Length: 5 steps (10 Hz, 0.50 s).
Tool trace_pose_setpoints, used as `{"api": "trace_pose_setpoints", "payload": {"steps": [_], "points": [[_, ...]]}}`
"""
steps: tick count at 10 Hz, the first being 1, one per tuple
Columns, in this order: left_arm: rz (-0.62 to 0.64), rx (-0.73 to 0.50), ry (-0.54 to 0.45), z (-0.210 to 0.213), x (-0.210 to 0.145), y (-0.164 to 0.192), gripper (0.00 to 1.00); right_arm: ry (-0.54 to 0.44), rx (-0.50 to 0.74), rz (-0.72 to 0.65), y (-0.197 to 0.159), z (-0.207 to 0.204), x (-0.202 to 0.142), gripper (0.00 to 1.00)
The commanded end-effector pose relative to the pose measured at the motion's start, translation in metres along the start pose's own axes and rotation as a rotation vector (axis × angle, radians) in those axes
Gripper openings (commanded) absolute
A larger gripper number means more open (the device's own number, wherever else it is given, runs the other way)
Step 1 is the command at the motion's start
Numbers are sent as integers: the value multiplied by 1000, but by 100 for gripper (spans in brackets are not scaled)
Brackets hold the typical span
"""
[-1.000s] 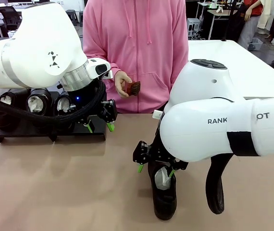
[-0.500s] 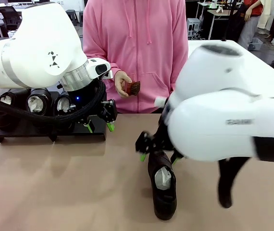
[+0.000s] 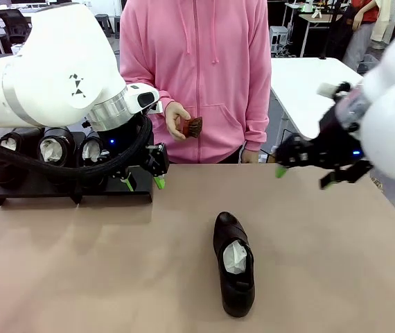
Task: Organize the shoes by placing them on the stand.
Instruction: Place the Shoe from the middle of the table onto the Shoes Stand.
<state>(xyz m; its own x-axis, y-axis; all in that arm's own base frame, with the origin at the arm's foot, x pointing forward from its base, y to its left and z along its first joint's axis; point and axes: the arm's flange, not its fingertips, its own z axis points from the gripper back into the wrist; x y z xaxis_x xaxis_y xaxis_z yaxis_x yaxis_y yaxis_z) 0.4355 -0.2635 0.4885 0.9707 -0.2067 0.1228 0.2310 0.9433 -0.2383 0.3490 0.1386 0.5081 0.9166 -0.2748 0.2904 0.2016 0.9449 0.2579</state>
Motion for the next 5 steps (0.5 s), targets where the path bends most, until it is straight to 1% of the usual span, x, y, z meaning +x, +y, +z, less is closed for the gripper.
{"api": "trace_pose_setpoints", "payload": {"steps": [1,3,4,5], "points": [[-2,30,-16,-17,-14,-27,69,26,-151,-97,-40,-22,20,100],[29,42,-49,-45,-43,-77,69,33,-300,-254,-79,-37,35,100],[75,58,-63,-57,-60,-98,69,41,-331,-330,-95,-41,37,100],[133,117,-102,-64,-71,-112,69,33,-358,-379,-101,-44,35,100]]}}
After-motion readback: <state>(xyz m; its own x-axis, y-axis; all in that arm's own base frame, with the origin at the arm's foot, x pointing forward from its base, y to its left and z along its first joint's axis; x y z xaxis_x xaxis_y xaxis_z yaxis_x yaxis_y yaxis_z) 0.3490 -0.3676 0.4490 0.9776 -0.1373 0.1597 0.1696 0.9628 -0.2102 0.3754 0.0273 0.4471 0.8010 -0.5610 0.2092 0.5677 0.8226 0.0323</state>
